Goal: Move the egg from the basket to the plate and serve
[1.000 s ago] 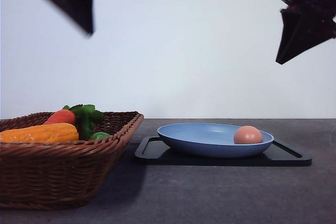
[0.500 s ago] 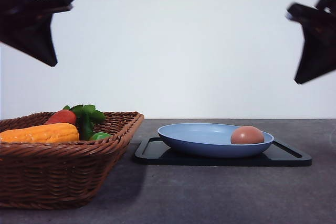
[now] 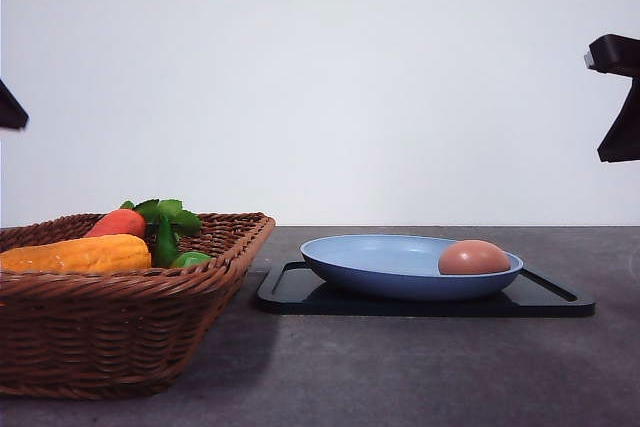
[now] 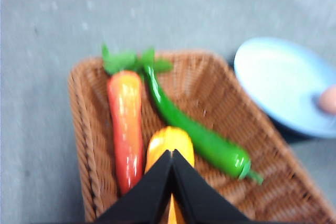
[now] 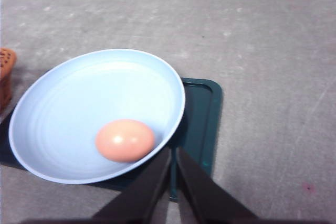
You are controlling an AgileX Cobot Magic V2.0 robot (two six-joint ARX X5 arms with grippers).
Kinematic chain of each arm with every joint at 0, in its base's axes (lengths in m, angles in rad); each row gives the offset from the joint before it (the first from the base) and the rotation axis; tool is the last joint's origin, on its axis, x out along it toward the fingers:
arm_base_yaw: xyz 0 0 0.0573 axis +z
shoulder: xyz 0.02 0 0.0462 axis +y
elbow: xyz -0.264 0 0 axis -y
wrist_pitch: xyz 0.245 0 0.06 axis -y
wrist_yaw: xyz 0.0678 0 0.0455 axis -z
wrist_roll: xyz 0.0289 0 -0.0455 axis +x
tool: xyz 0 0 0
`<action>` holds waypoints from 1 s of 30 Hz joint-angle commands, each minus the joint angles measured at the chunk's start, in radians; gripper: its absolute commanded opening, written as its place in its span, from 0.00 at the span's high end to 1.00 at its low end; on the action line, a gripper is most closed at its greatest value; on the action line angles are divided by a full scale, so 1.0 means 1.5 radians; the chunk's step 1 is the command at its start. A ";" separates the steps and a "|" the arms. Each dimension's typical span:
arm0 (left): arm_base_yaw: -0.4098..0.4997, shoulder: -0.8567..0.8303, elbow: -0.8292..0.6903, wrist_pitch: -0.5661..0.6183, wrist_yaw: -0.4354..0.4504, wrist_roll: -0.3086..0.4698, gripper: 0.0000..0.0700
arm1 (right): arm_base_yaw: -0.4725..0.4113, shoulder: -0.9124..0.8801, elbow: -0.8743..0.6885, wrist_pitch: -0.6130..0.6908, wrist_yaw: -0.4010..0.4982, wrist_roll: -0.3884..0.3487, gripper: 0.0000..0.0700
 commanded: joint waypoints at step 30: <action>0.172 -0.337 -0.018 0.033 0.001 0.028 1.00 | 0.003 0.009 0.001 0.635 0.016 0.127 1.00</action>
